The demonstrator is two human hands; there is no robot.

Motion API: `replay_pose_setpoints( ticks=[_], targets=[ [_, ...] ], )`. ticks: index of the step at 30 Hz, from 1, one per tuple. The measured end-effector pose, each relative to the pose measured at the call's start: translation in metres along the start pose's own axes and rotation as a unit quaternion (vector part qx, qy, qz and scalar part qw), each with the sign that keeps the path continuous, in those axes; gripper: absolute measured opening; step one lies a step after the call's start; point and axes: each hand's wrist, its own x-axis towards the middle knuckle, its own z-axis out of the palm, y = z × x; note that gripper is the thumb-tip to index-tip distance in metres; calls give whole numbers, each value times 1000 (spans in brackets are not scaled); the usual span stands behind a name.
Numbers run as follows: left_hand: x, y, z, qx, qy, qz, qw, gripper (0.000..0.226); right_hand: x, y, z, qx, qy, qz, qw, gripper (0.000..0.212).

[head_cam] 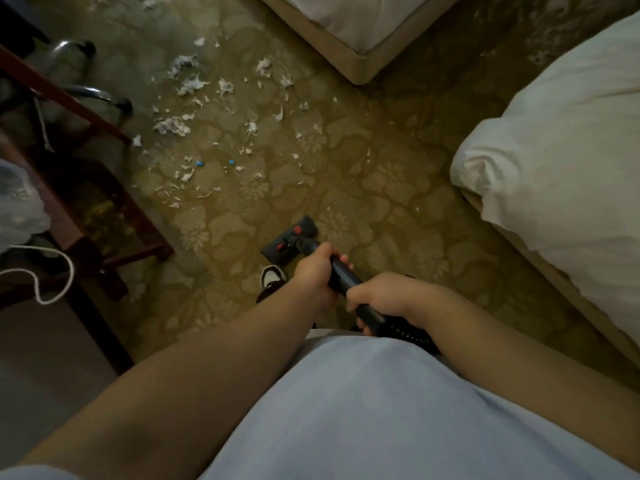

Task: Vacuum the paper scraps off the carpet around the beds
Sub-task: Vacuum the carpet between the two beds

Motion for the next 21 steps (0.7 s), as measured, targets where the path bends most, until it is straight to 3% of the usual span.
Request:
replay_pose_setpoints(
  ticks=[11,21],
  targets=[
    [-23,-98,59,-24,-9,-17,1000,10,-29,99,-46,-8,23,1,1000,29],
    [-31,-90,25,-88,-17,-20,996,11,-27,80,-18,-76,16,-14,997,31]
  ],
)
